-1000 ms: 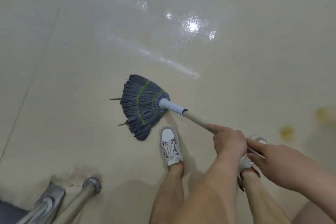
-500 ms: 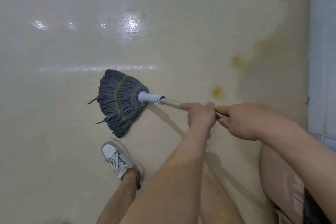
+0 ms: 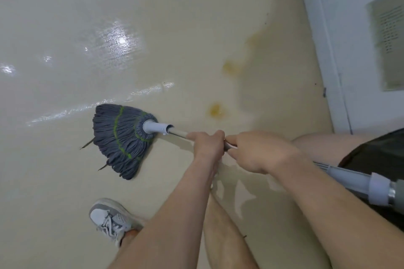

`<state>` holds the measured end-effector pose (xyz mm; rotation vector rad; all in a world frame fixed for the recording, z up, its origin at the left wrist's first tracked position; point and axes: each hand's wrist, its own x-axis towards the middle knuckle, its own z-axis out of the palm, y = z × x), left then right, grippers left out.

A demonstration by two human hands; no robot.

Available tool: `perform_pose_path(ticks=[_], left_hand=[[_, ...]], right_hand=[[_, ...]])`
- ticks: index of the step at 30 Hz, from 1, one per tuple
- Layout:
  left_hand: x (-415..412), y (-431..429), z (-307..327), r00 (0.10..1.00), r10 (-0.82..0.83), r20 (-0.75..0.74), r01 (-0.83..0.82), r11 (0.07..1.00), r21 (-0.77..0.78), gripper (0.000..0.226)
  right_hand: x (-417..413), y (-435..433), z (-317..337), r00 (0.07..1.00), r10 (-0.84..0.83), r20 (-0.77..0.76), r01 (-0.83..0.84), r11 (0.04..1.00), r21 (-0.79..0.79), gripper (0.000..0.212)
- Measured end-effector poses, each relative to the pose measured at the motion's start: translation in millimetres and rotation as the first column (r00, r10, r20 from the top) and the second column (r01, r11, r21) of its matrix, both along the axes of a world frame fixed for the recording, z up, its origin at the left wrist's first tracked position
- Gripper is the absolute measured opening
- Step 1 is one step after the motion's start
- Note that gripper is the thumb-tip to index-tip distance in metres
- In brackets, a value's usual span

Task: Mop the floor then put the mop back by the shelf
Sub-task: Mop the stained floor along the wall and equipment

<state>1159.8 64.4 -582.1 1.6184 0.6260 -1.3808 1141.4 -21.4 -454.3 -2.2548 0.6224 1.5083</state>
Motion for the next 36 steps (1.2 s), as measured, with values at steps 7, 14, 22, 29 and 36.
perform_pose_path(ticks=[7, 14, 22, 29, 36], left_hand=[[-33.1, -124.2, 30.4, 0.986, -0.138, -0.098, 0.112, 0.966, -0.232, 0.086], [-43.4, -141.7, 35.0, 0.987, -0.154, -0.042, 0.147, 0.979, -0.139, 0.064], [19.4, -79.0, 4.7, 0.944, -0.283, 0.172, 0.265, 0.957, 0.121, 0.022], [40.1, -84.8, -3.3, 0.866, -0.476, 0.155, 0.45, 0.876, 0.173, 0.021], [68.1, -201.3, -2.8, 0.737, -0.657, 0.156, 0.661, 0.75, 0.035, 0.013]], right_hand=[[-32.0, -101.6, 31.7, 0.987, -0.125, -0.098, 0.102, 0.972, -0.21, 0.026], [-61.3, -103.5, 8.7, 0.973, -0.227, 0.04, 0.229, 0.938, -0.261, 0.026], [-35.3, -56.6, -29.3, 0.556, -0.831, 0.029, 0.81, 0.549, 0.207, 0.022], [-41.2, -52.1, -34.7, 0.028, -0.988, -0.149, 0.929, -0.03, 0.37, 0.027], [-17.4, -131.1, -28.3, -0.302, -0.943, -0.138, 0.876, -0.332, 0.351, 0.022]])
